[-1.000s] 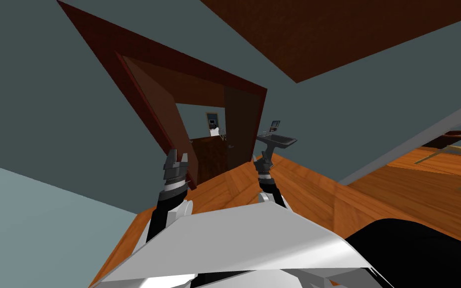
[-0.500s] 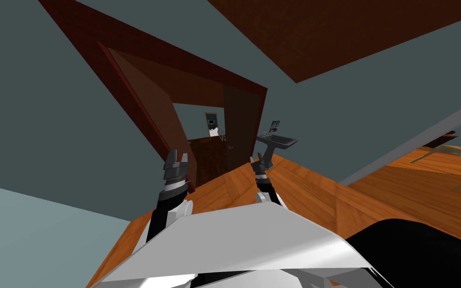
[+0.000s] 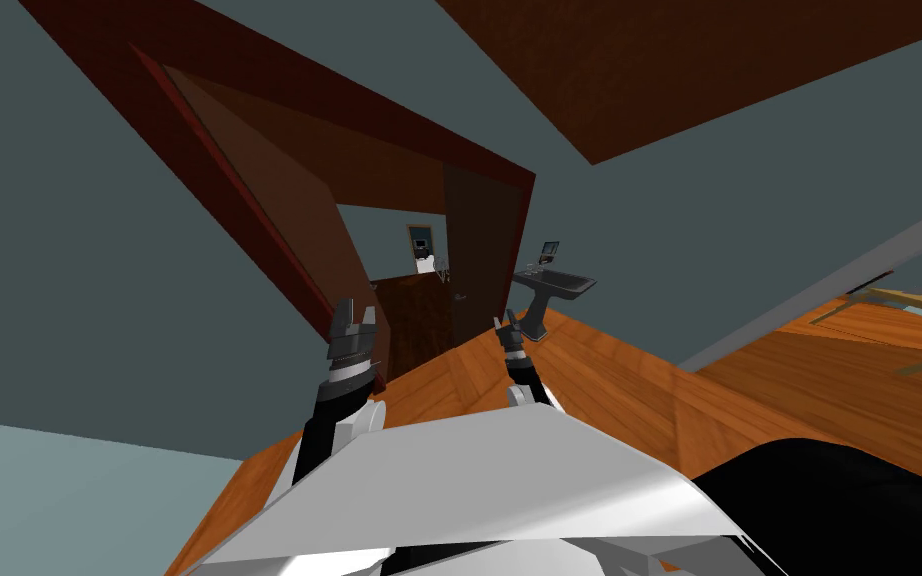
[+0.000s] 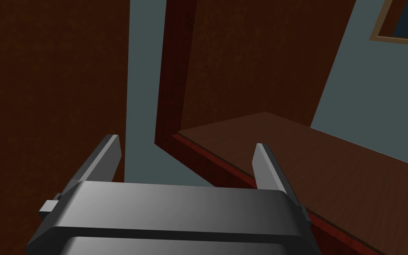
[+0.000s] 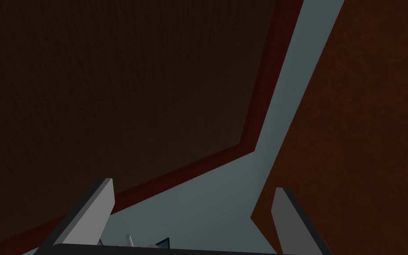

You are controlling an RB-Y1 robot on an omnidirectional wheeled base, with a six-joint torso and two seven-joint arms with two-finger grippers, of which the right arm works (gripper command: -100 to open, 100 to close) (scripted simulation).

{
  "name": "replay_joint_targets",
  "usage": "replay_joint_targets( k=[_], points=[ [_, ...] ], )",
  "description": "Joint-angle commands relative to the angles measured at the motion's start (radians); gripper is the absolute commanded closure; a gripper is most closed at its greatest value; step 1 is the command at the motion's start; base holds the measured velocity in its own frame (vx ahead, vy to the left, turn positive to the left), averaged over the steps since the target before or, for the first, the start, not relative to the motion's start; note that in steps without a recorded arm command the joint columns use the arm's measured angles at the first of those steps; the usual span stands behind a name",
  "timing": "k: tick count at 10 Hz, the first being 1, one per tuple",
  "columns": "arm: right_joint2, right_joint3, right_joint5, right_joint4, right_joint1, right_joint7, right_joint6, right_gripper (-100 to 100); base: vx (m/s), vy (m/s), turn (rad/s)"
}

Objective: Push the door open

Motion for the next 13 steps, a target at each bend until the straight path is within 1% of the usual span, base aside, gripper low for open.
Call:
replay_joint_targets(
  k=[1, 5, 13],
  points=[
    [-0.007, 0.007, 0.005, 0.048, -0.021, -0.007, -0.013, -100, 0.104, -0.011, -0.033],
    [-0.018, 0.033, 0.022, 0.15, -0.064, -0.018, -0.037, -100, 0.097, -0.005, -0.037],
    [-0.039, 0.089, 0.057, 0.37, -0.155, -0.041, -0.088, -100, 0.102, 0.001, -0.038]
  ],
)
